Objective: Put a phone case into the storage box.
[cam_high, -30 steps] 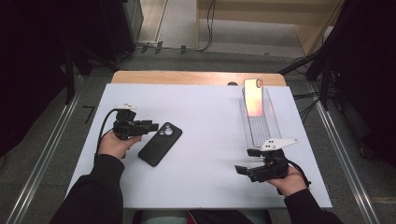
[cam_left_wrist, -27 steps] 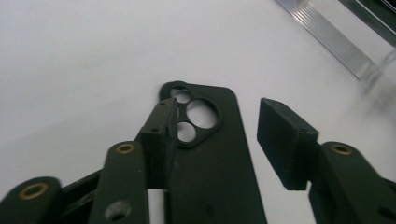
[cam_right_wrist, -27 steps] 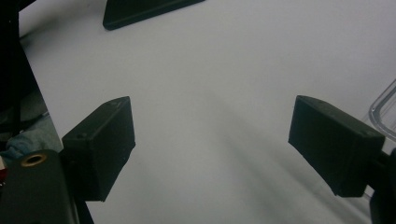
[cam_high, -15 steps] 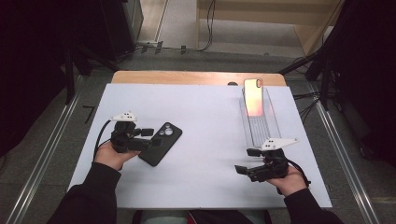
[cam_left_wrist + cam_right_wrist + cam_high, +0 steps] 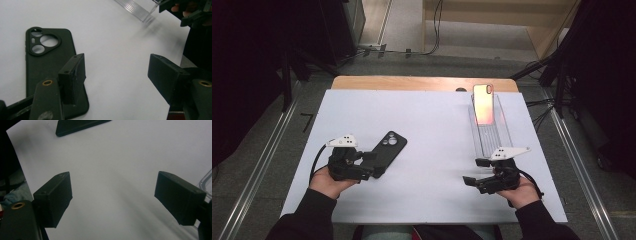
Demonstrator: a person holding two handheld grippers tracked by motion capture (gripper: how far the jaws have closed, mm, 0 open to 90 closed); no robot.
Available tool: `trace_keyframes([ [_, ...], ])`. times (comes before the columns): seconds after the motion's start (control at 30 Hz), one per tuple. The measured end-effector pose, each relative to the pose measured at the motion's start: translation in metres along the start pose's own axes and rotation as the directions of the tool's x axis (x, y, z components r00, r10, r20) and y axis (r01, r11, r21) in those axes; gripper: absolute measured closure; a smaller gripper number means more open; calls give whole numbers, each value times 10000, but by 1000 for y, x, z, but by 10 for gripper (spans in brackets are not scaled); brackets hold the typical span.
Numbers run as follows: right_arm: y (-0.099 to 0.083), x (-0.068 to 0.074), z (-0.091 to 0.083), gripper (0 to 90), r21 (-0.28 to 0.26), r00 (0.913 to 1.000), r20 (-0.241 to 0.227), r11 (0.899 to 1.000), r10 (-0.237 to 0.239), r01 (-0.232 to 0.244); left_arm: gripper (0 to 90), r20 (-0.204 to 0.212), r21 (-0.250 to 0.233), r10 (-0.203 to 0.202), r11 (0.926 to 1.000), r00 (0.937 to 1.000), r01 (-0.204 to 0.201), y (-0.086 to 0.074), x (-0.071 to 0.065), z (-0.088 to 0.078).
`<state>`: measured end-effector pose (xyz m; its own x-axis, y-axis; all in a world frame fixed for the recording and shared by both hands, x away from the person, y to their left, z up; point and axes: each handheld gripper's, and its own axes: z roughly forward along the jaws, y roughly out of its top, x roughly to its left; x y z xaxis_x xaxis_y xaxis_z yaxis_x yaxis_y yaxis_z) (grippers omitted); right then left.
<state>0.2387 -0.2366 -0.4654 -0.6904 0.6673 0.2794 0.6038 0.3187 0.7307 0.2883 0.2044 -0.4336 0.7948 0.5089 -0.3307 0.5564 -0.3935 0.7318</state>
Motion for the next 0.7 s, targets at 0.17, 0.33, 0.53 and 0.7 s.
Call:
trace_keyframes([
  [0.17,1,1,1,128,43,10000,-38,10000,-47,47,308,62,39,34,10000,10000,-35,-9,-6,-1],
  [0.33,1,0,1,128,65,10000,-32,10000,-22,22,295,74,106,-39,9999,10000,38,-13,-10,0],
  [0.53,1,1,2,128,66,10000,-44,10000,-42,42,243,76,20,36,10000,10000,-36,-12,-9,1],
  [0.7,1,0,1,128,38,10000,-24,10000,-31,31,0,-18,-15,-123,9999,9999,123,-8,-3,3],
])
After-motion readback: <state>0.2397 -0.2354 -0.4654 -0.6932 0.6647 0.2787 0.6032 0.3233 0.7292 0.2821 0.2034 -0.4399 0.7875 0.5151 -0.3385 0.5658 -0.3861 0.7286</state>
